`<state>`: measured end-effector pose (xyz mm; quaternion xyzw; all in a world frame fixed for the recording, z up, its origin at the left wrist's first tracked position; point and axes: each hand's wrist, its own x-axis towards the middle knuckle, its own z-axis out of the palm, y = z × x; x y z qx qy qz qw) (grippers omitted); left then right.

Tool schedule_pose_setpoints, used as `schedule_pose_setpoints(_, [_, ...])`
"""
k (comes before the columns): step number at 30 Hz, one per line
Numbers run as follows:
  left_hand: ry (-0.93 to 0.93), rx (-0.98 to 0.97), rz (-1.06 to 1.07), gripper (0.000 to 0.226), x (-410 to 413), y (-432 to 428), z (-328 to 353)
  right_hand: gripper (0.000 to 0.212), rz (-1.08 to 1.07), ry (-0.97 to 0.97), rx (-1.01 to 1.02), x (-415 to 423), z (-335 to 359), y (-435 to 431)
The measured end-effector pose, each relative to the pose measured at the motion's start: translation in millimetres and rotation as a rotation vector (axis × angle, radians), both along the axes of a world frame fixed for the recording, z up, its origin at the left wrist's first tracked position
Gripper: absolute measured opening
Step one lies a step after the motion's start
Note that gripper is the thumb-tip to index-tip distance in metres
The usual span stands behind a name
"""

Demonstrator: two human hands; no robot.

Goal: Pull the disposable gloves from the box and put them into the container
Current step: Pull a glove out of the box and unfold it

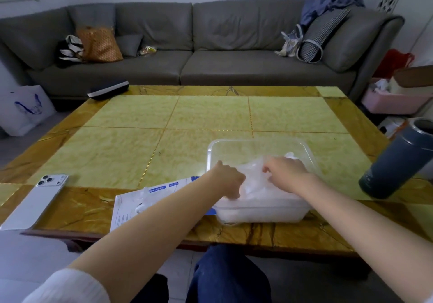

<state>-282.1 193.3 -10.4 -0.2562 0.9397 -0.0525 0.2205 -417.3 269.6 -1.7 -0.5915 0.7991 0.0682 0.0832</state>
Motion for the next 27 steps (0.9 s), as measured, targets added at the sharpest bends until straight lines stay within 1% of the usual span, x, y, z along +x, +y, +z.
schedule_pose_setpoints(2, [0.2,-0.05,0.004,0.043,12.1,0.4,12.0,0.036,-0.025,-0.041,-0.218,20.3,9.3,-3.0])
schedule_pose_setpoints(5, [0.578,-0.051,0.111,0.038,43.1,-0.9,26.2,0.03,0.096,-0.175,-0.52,61.9,19.1,-5.8])
schedule_pose_setpoints(7, [0.732,-0.089,0.167,0.029,70.9,-5.3,28.0,0.027,0.234,-0.236,-0.607,93.8,19.1,-9.0])
schedule_pose_setpoints(9, [0.82,-0.106,0.258,0.03,101.7,-12.6,24.0,0.026,0.34,-0.278,-0.62,123.3,14.5,-14.1])
schedule_pose_setpoints(11, [0.822,-0.088,0.398,0.036,133.0,-20.4,15.2,0.026,0.413,-0.31,-0.598,148.2,7.1,-20.7])
schedule_pose_setpoints(14, [0.685,-0.062,0.564,0.046,178.4,-28.6,-1.6,0.033,0.457,-0.315,-0.437,179.1,-5.0,-35.0])
schedule_pose_setpoints(16, [0.599,0.048,0.625,0.053,201.8,-30.6,-11.9,0.04,0.435,-0.297,-0.294,193.2,-13.1,-45.3])
schedule_pose_setpoints(18, [0.522,0.221,0.655,0.056,220.1,-30.6,-22.8,0.04,0.41,-0.273,-0.202,203.8,-23.0,-52.7])
schedule_pose_setpoints(20, [0.468,0.321,0.638,0.053,232.1,-29.1,-33.3,0.027,0.369,-0.295,-0.199,210.5,-32.3,-57.4])
schedule_pose_setpoints(22, [0.469,0.321,0.614,0.052,235.6,-26.3,-39.1,0.012,0.302,-0.333,-0.244,211.0,-37.6,-60.0])
schedule_pose_setpoints(23, [0.474,0.307,0.605,0.053,235.9,-24.9,-40.4,0.01,0.273,-0.341,-0.261,210.3,-37.9,-61.2])
schedule_pose_setpoints(27, [0.467,0.256,0.563,0.057,232.7,-23.8,-42.7,0.024,0.211,-0.349,-0.294,200.1,-28.7,-65.0])
